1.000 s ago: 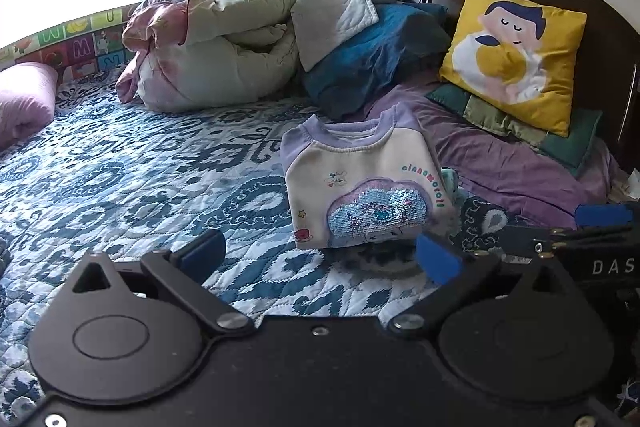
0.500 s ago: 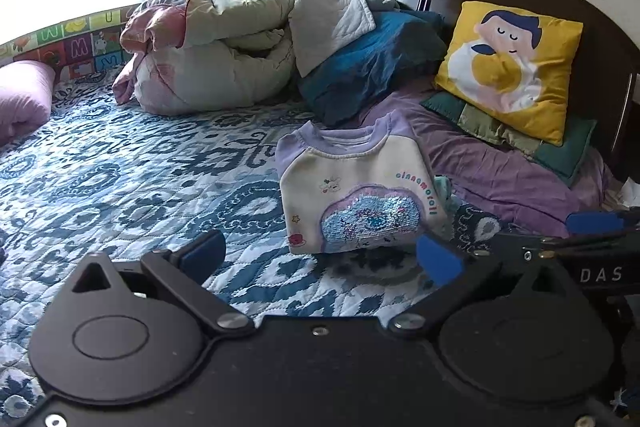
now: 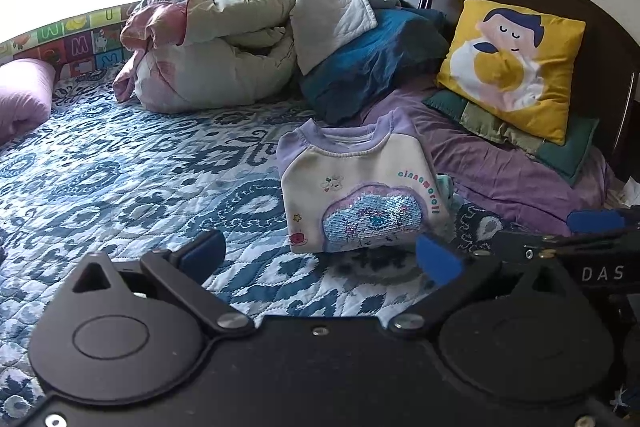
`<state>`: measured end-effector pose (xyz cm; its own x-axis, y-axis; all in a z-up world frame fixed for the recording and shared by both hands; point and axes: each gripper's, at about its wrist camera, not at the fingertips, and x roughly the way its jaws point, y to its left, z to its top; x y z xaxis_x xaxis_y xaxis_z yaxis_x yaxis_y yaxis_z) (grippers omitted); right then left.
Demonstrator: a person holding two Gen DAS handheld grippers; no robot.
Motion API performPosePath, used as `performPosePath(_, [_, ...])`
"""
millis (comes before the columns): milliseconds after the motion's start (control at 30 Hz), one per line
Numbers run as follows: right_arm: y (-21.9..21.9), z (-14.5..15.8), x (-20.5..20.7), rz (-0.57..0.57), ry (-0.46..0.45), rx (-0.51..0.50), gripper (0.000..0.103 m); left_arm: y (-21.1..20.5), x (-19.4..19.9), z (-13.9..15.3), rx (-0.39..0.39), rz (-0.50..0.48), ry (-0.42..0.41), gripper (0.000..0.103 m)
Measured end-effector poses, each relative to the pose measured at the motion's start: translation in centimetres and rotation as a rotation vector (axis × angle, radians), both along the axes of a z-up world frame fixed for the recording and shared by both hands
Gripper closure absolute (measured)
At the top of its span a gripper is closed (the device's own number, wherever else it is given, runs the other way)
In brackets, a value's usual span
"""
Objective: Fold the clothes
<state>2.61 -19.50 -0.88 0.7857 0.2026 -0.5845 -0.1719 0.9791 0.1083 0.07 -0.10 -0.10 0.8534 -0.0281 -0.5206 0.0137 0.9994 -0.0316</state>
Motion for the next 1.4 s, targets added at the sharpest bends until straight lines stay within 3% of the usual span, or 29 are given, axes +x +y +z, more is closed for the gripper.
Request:
performPosePath(567, [-0.2, -0.5, 1.2, 0.015, 0.005, 0.0, 0.0, 0.1, 1.8, -0.4, -0.015, 0.009, -0.006, 0.0])
performPosePath(800, [-0.7, -0.7, 2.5, 0.052, -0.065, 0.01, 0.0, 0.9, 4.5, -1.1, -0.066, -0.016, -0.008, 0.0])
performPosePath(1100, [-2.3, -2.0, 8.3, 0.073, -0.066, 0.077, 0.0, 1.9, 9.6, -3.9, -0.078, -0.038, -0.01, 0.0])
performPosePath(1233, [-1.5, -2.9, 11.1, 0.069, -0.051, 0.052, 0.0, 2.8, 12.5, -5.5, -0.108, -0.045, 0.012, 0.0])
performPosePath(1400, [-0.1, -4.0, 13.5, 0.084, -0.099, 0.009, 0.005, 4.0, 16.0, -7.7, -0.16, -0.037, 0.016, 0.0])
